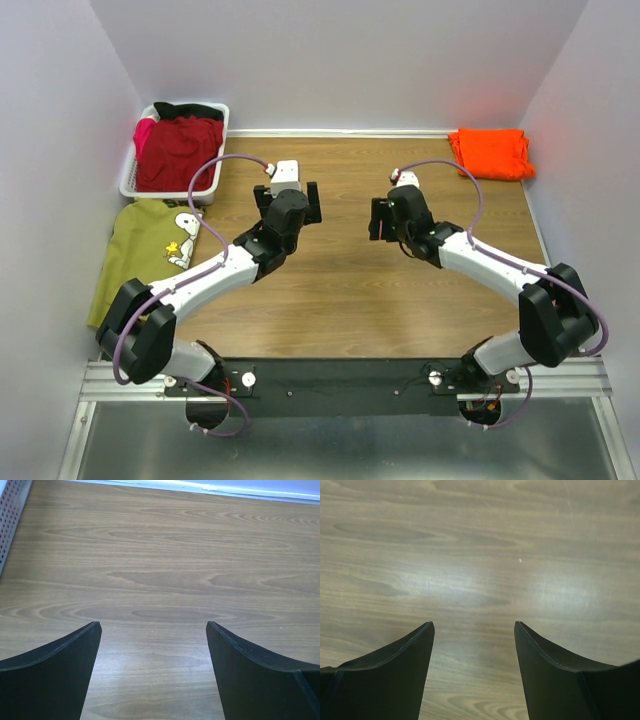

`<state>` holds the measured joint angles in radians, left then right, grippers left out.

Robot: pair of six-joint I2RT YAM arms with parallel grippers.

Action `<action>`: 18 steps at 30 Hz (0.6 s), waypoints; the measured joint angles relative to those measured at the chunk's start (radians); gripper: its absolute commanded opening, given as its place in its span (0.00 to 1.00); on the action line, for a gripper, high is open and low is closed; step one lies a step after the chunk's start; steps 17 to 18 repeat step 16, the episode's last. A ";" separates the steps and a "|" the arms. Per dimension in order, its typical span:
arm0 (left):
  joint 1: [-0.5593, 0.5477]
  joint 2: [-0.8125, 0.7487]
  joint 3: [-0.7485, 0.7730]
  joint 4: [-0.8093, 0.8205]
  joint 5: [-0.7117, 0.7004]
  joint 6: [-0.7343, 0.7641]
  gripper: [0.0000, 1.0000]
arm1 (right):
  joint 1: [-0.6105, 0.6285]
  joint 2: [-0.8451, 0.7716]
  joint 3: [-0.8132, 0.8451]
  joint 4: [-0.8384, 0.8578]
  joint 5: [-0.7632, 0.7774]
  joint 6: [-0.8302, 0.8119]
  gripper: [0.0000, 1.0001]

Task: Fold and stack the t-shirts
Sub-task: Put the neatly folded tshirt into the corner of the board with the right arm

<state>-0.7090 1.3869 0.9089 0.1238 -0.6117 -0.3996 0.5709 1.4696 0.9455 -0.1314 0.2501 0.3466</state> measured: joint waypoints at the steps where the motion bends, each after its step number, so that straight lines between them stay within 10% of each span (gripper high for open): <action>1: 0.000 -0.003 -0.002 -0.003 -0.008 -0.005 0.95 | 0.003 -0.005 -0.015 0.000 0.002 0.018 0.73; 18: 0.000 0.006 0.000 -0.060 -0.068 -0.027 0.95 | 0.006 -0.043 -0.087 -0.001 0.044 0.099 0.73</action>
